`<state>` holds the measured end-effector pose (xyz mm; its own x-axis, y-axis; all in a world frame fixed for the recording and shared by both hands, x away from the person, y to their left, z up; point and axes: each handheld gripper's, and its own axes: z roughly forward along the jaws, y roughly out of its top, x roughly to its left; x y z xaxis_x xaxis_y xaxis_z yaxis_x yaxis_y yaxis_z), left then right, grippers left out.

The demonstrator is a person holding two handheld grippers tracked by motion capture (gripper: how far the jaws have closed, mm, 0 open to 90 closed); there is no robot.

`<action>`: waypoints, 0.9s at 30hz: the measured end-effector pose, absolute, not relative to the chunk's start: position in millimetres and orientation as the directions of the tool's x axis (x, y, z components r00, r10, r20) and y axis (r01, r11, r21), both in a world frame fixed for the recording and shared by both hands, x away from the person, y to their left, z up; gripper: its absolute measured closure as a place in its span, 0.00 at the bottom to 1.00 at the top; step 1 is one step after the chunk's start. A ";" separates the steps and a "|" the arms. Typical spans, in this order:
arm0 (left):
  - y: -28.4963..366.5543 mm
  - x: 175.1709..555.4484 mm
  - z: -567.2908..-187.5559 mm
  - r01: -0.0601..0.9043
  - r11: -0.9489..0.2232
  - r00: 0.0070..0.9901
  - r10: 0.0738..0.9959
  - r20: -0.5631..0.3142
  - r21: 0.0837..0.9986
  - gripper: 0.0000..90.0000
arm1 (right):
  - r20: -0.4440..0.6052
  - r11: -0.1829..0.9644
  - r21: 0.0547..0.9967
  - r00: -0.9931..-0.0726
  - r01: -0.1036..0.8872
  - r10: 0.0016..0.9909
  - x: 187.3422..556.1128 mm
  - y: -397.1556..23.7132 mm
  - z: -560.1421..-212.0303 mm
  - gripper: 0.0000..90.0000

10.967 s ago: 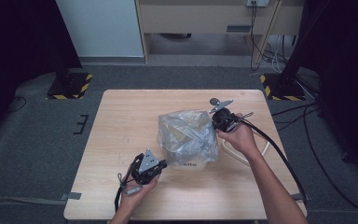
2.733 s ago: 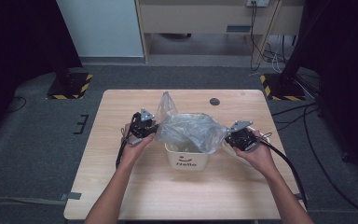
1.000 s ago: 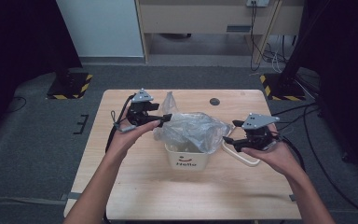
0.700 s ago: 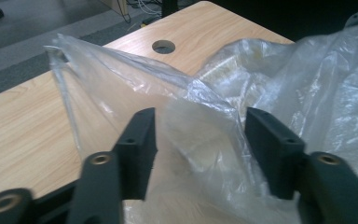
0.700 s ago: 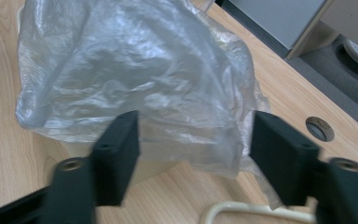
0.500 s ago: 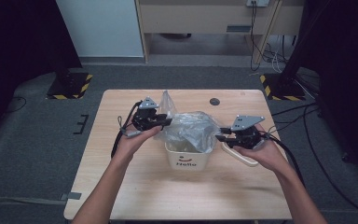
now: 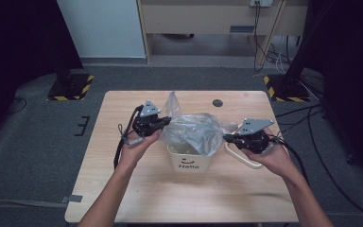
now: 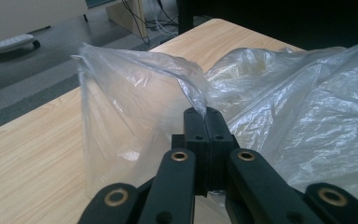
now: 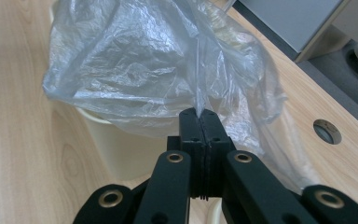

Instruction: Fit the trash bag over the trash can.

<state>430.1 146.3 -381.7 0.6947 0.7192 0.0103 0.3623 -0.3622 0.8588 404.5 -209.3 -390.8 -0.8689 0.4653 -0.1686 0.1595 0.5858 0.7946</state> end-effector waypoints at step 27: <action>174.1 359.1 -404.6 0.287 -0.285 0.704 0.710 0.000 0.914 1.00 | -0.106 0.624 0.767 -0.930 0.149 0.352 379.6 -198.1 -402.2 1.00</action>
<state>359.1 174.1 -404.6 0.7040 0.7102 0.0004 0.2873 -0.2853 0.9144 379.6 -198.1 -402.2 -0.9300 0.3519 -0.1059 0.1487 0.6238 0.7674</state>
